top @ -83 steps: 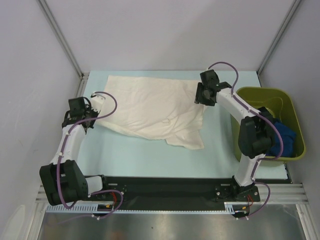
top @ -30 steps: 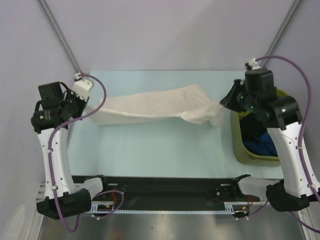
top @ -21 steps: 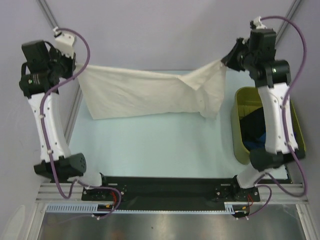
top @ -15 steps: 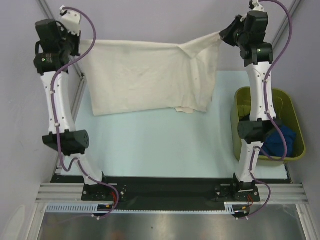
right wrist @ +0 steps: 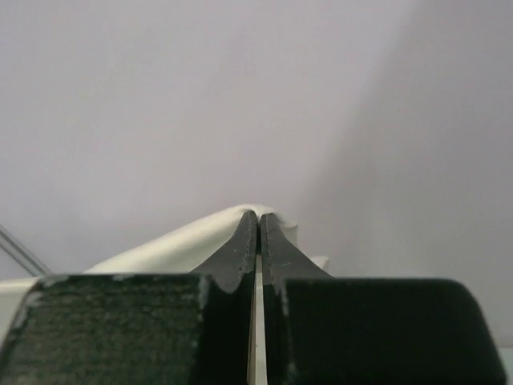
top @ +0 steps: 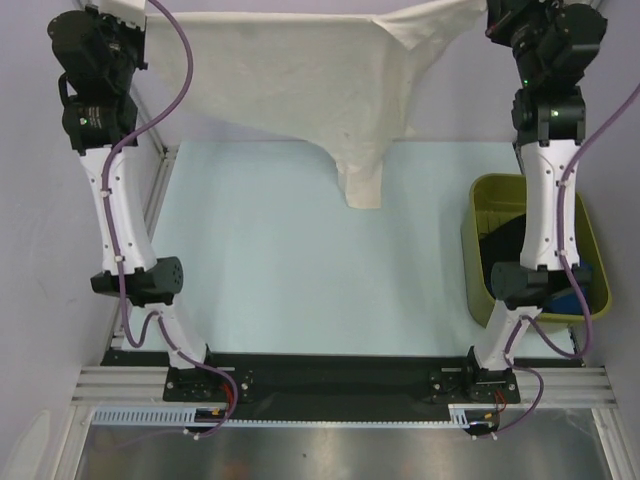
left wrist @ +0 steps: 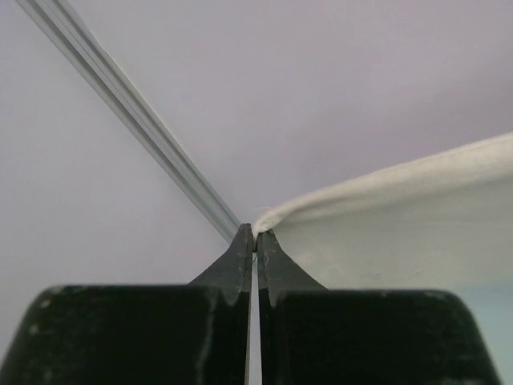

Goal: Fold and stack the t-shirts
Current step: Flatten the tshirt out

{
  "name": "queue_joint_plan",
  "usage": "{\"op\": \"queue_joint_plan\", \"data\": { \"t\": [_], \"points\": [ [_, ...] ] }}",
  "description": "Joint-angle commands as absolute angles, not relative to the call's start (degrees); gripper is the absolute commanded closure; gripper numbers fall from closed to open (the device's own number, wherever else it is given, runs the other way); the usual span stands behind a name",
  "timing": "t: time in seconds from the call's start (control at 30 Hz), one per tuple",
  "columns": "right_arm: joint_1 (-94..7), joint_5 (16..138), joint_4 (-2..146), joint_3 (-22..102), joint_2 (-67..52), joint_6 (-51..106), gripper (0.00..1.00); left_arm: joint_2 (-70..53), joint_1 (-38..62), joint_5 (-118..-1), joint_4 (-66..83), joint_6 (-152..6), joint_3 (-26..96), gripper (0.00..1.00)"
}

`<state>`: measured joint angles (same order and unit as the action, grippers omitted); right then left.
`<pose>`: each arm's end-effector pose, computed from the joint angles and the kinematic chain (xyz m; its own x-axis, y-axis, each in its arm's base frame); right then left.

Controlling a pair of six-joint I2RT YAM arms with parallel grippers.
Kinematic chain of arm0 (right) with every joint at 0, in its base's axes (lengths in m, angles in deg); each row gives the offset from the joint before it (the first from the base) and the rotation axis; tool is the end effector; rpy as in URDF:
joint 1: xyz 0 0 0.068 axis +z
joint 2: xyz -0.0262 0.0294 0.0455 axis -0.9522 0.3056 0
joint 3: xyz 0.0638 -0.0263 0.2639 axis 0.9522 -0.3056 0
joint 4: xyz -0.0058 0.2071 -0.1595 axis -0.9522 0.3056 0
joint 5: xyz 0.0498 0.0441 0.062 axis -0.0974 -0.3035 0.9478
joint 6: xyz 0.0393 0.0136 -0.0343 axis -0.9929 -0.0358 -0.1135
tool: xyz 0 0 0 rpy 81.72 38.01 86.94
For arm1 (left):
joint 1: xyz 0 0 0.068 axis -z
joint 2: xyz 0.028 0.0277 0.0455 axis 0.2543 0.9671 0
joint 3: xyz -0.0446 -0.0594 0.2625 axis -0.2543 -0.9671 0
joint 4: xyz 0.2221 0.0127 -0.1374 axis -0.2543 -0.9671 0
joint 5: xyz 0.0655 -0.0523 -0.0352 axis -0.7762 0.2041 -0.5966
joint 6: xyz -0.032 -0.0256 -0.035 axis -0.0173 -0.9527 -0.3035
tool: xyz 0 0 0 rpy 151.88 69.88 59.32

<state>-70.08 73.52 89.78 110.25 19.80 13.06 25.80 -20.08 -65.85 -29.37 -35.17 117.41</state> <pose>0.3651 0.0163 0.5965 0.2679 0.3706 -0.8893 -0.2207 0.9221 0.3178 0.3473 0.0313 0.5943 0.1120 0.4483 -0.8868 -0.1210 0.8919 0.4357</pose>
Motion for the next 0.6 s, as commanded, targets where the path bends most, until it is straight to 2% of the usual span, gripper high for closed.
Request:
{"op": "queue_joint_plan", "data": {
  "t": [0.0, 0.07, 0.13, 0.27, 0.3, 0.33, 0.4, 0.43, 0.57],
  "points": [
    [-71.24, 69.23, 91.40, 106.94, 13.95, 21.13, 1.00, 21.57, -20.62, -65.68, -29.77, -32.91, 112.28, 1.00],
    [-71.33, 69.23, 95.73, 104.13, 12.02, 21.59, 1.00, 18.49, -20.71, -65.76, -30.99, -33.09, 106.22, 1.00],
    [-71.07, 69.75, 101.01, 95.27, 6.58, 20.89, 1.00, 15.34, -20.97, -65.41, -32.31, -32.39, 100.34, 1.00],
    [-69.84, 69.23, 104.36, 70.24, -7.30, 17.12, 1.00, 3.13, -21.68, -64.36, -32.93, -30.28, 74.87, 0.99],
    [-68.79, 69.23, 104.89, 60.27, -12.81, 16.24, 1.00, 1.01, -21.76, -64.09, -32.93, -29.49, 70.04, 0.99],
    [-68.26, 67.32, 105.67, 55.99, -15.21, 14.05, 1.00, -0.83, -21.68, -63.92, -32.85, -27.92, 60.33, 1.00],
    [-65.98, 65.28, 109.18, 44.16, -21.78, 11.67, 1.00, -6.99, -21.76, -63.74, -32.49, -26.33, 50.70, 1.00],
    [-65.10, 65.01, 110.68, 40.86, -23.48, 10.44, 1.00, -9.18, -21.76, -64.00, -32.41, -25.01, 41.78, 1.00],
    [-59.39, 65.10, 121.99, 27.14, -30.43, 1.93, 1.00, -17.89, -21.94, -65.32, -33.28, -22.28, 23.70, 1.00]
  ]
}}
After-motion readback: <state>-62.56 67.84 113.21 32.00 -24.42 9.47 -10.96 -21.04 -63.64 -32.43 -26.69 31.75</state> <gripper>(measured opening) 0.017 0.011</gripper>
